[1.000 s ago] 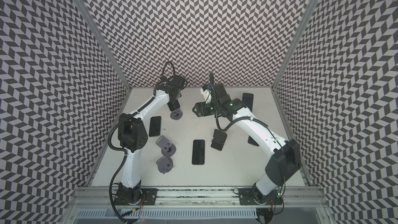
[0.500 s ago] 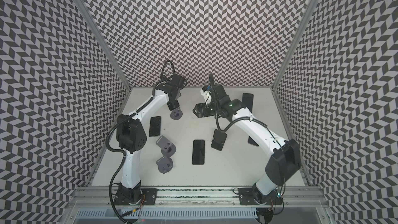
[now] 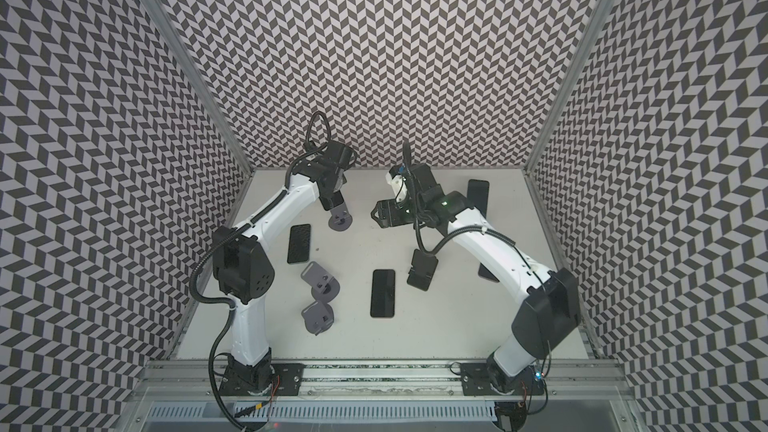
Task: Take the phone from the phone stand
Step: 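Lift the silver phone off its stand with the left gripper while the right gripper shifts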
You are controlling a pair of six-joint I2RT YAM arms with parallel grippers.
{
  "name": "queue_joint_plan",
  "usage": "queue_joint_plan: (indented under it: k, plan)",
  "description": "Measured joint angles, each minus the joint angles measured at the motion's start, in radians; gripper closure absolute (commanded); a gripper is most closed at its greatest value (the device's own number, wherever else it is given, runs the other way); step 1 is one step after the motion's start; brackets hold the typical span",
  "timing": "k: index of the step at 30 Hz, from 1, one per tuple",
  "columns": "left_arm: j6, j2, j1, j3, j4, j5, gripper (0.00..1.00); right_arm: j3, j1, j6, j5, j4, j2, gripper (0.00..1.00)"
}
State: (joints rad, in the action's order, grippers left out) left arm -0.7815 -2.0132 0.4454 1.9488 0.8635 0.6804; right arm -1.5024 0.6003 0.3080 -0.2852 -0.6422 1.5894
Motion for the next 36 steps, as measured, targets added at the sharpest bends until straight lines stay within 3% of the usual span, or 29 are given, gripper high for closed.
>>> queue_joint_plan:
  k: [22,36]
  plan:
    - [0.029,0.08,0.019,-0.024,-0.021,0.006,0.31,0.0,0.0,0.014,0.013,-0.001,-0.014,0.25]
    - [0.082,0.185,0.081,-0.085,-0.063,0.014,0.32,-0.008,0.0,0.014,0.049,-0.012,-0.015,0.25]
